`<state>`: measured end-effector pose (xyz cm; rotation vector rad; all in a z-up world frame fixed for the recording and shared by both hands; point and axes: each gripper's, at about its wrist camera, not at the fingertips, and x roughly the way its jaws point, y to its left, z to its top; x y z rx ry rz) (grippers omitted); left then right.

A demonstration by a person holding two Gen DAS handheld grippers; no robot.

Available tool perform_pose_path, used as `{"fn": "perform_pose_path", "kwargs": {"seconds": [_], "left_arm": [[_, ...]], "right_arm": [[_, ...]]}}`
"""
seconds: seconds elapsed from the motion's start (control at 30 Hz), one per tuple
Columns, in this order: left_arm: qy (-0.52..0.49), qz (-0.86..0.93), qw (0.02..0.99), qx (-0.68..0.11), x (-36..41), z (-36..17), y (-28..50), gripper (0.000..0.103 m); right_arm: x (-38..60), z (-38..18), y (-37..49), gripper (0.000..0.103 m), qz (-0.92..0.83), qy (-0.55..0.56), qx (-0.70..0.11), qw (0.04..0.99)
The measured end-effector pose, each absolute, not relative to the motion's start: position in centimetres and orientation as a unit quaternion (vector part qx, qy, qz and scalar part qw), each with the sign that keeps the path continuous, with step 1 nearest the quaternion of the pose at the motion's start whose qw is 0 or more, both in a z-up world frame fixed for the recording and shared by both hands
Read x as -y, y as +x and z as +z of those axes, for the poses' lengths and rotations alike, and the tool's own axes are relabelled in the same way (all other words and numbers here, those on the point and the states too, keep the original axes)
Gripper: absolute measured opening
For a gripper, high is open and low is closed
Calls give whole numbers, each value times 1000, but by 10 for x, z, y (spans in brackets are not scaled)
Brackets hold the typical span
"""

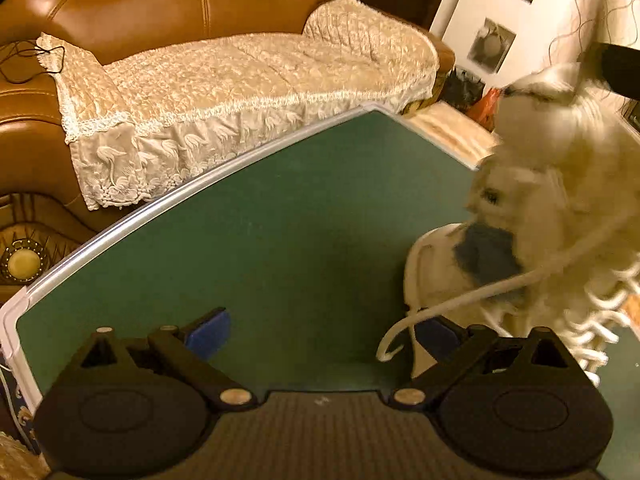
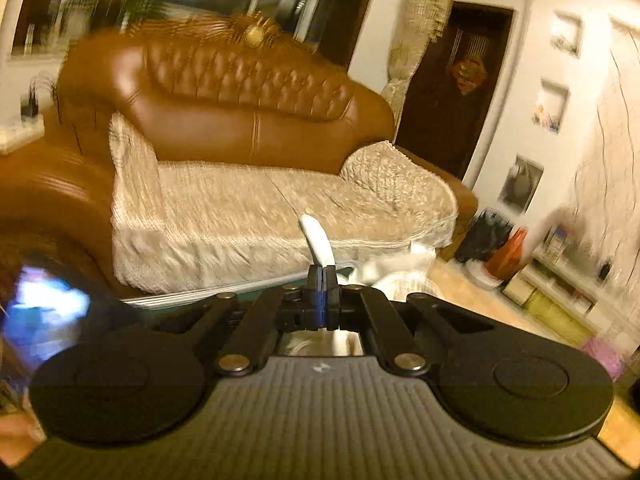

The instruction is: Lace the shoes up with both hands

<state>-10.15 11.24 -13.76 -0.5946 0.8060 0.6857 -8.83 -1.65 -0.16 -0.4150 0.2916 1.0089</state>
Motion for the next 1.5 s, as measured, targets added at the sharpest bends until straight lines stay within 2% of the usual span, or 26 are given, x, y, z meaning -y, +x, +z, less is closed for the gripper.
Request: {"fn": "perform_pose_path", "kwargs": {"seconds": [0.23, 0.33, 0.4, 0.43, 0.47, 0.5, 0.6, 0.63, 0.67, 0.7, 0.77, 0.87, 1.0, 1.23, 1.5], "left_arm": [[-270, 321, 825, -378, -118, -144, -98, 96], [-273, 318, 827, -375, -117, -144, -99, 96], [-296, 310, 832, -352, -109, -141, -107, 97], [-303, 305, 836, -342, -105, -141, -111, 98], [-308, 302, 836, -339, -102, -142, -112, 99], [-313, 300, 835, -338, -100, -143, -111, 99], [-327, 292, 834, -335, -93, -148, -109, 99], [-338, 292, 830, -333, -95, -150, -109, 99], [-351, 293, 826, -330, -99, -155, -113, 99], [-361, 295, 822, -327, -101, -157, -114, 99], [-371, 299, 816, -327, -103, -162, -113, 100], [-363, 298, 818, -333, -101, -165, -109, 101], [-358, 295, 819, -339, -106, -169, -104, 101], [-329, 299, 826, -348, -119, -171, -95, 101], [-303, 315, 828, -352, -113, -170, -96, 101]], "right_arm": [[82, -20, -111, 1, 463, -142, -166, 859], [79, -17, -108, 2, 456, -159, -132, 866], [61, -12, -111, 35, 447, -205, -91, 866], [50, -11, -112, 64, 445, -232, -71, 862], [39, -12, -113, 72, 452, -249, -55, 855], [29, -14, -113, 72, 460, -266, -46, 846], [3, -19, -103, 72, 468, -283, -57, 835], [-3, -19, -99, 67, 473, -282, -65, 832], [-8, -19, -96, 51, 475, -285, -70, 829], [-16, -20, -93, 45, 475, -294, -75, 826], [-27, -24, -87, 25, 475, -311, -83, 819], [-30, -25, -80, 5, 467, -305, -85, 826], [5, -22, -82, 4, 489, -233, -93, 836], [58, -34, -92, 2, 490, -192, -114, 843], [47, -32, -78, 2, 481, -172, -126, 850]]}}
